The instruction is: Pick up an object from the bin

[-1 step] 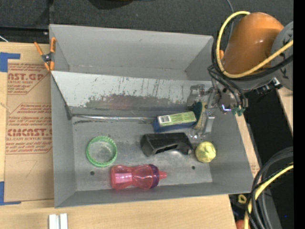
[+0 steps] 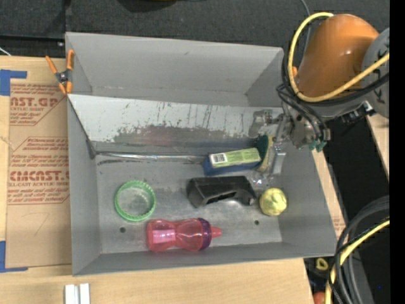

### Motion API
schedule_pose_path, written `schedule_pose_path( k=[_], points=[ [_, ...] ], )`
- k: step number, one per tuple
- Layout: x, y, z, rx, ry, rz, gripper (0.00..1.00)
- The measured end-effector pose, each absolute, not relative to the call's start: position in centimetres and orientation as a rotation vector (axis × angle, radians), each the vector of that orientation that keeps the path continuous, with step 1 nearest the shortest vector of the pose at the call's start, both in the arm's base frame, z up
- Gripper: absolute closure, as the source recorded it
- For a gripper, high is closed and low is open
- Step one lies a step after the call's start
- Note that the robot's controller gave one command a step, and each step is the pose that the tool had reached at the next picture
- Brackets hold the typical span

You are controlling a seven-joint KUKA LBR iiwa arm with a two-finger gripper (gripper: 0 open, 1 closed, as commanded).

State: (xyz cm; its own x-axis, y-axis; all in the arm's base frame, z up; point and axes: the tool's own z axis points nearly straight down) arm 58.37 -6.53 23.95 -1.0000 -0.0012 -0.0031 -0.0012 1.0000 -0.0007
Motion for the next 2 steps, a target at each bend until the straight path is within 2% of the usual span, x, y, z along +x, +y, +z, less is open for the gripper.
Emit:
schedule_pose_path(
  k=[1, 2],
  points=[
    [55.4, -2.4, 11.6, -0.273, 3.126, -0.001, 0.00],
    [53.8, -0.8, 16.1, -0.446, 3.095, -0.006, 0.00]
  ],
)
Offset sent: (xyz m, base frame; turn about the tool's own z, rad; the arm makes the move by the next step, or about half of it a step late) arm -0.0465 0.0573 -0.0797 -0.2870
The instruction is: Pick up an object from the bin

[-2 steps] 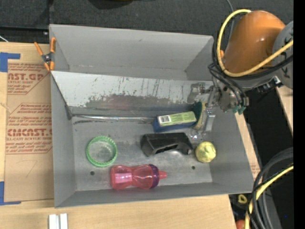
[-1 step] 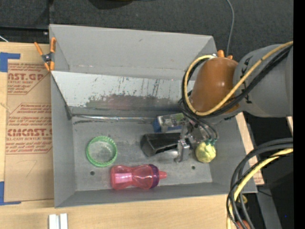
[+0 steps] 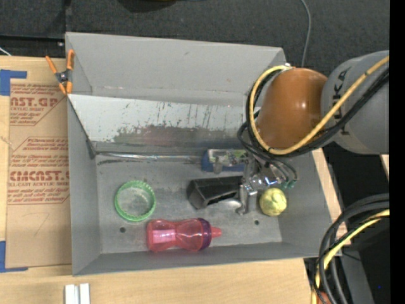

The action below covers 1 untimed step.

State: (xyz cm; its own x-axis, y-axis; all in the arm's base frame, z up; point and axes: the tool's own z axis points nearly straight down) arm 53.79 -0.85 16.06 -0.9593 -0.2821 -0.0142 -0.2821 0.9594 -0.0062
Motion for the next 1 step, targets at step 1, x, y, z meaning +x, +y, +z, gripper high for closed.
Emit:
schedule_pose_path(
  k=[1],
  points=[
    [55.10, 0.00, 10.21, -0.276, 3.127, 0.002, 0.00]
  ],
)
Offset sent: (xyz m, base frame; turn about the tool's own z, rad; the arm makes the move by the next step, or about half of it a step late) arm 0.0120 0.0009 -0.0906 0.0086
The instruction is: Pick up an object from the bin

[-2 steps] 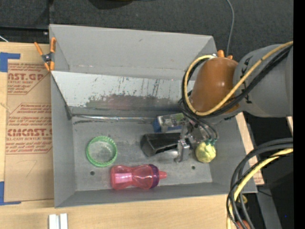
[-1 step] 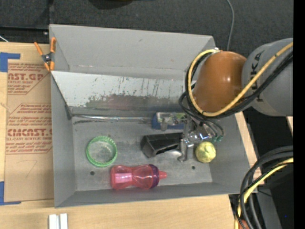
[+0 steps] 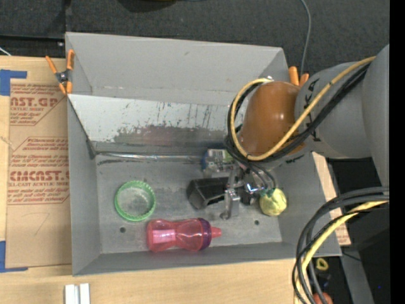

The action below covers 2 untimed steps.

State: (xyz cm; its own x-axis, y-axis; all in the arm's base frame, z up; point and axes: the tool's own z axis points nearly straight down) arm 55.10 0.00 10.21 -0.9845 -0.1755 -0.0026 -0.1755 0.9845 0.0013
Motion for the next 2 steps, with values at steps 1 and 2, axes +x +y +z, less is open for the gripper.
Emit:
schedule_pose_path(
  k=[1, 2],
  points=[
    [55.01, -0.69, 6.97, -0.430, 3.088, -0.007, 0.00],
    [55.60, -0.06, 7.12, -0.242, 3.117, -0.002, 1.00]
  ],
)
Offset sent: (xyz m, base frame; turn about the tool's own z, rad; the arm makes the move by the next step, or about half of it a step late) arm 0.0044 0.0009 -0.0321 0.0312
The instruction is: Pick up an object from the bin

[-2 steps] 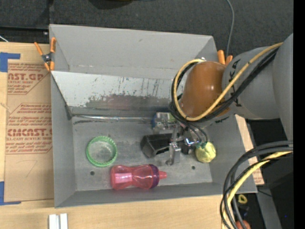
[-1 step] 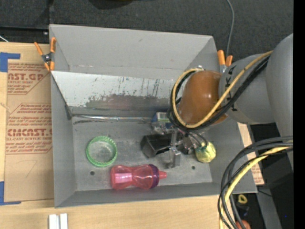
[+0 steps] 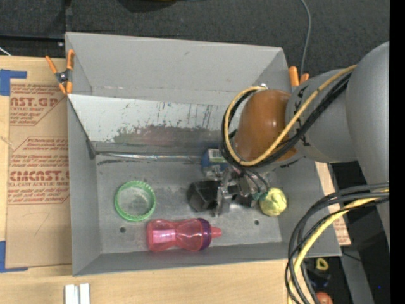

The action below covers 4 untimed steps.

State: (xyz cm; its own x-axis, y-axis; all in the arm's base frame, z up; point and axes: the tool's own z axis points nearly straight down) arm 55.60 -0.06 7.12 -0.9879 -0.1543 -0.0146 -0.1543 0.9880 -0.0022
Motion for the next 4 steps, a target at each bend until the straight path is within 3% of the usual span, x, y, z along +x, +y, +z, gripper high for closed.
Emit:
schedule_pose_path(
  k=[1, 3, 4],
  points=[
    [55.7, 0.0, 7.1, -0.225, 3.120, -0.001, 1.00],
    [55.5, 0.1, 10.5, -0.227, 3.123, 0.000, 1.00],
    [55.4, 0.1, 11.1, -0.227, 3.126, 0.000, 1.00]
  ],
)
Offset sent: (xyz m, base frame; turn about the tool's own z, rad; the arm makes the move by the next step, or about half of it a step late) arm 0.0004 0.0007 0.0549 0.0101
